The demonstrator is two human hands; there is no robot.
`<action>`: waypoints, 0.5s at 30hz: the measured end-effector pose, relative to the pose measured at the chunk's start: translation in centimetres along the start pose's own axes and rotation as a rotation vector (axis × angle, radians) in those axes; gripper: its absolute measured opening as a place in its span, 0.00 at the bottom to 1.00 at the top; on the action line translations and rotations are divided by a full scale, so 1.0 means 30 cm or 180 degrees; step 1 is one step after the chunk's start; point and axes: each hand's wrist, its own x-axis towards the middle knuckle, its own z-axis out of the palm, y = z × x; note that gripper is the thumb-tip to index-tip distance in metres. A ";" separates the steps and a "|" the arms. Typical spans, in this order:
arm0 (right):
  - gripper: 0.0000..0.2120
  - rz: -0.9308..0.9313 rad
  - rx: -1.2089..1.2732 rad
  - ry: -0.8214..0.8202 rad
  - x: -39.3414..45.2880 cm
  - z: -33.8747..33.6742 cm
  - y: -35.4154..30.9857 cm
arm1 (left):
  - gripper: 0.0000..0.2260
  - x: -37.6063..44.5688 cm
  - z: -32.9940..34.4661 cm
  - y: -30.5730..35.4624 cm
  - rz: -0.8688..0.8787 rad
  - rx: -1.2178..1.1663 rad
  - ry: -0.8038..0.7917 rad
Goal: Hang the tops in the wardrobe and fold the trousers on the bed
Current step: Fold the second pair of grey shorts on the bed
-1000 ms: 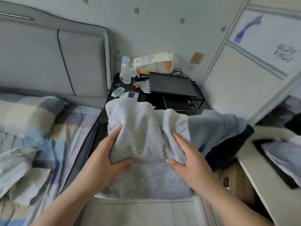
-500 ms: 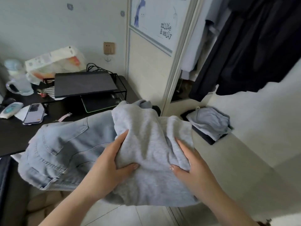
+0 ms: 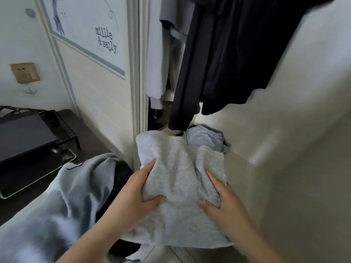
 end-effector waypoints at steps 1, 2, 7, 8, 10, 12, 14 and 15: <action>0.35 0.0045 0.0012 0.0071 0.031 -0.012 0.007 | 0.39 0.060 0.009 -0.005 0.0012 0.0000 -0.0096; 0.35 0.0121 0.0020 0.0164 0.065 -0.023 0.017 | 0.40 0.124 0.018 -0.011 0.0020 0.0003 -0.0224; 0.35 0.0400 0.0077 0.0567 0.177 -0.073 0.080 | 0.40 0.377 0.103 -0.027 0.0111 0.0035 -0.0712; 0.35 0.0452 0.0104 0.0604 0.193 -0.084 0.096 | 0.40 0.411 0.128 -0.028 0.0127 0.0041 -0.0767; 0.35 0.0536 0.0093 0.0669 0.234 -0.110 0.140 | 0.40 0.484 0.183 -0.034 0.0124 0.0023 -0.0870; 0.35 0.0580 0.0077 0.0715 0.282 -0.139 0.191 | 0.40 0.553 0.235 -0.036 0.0156 -0.0005 -0.0941; 0.35 0.0623 0.0092 0.0756 0.332 -0.172 0.248 | 0.39 0.619 0.295 -0.037 0.0228 0.0025 -0.0979; 0.34 0.0648 0.0108 0.0760 0.353 -0.186 0.275 | 0.39 0.645 0.321 -0.041 0.0222 0.0016 -0.1002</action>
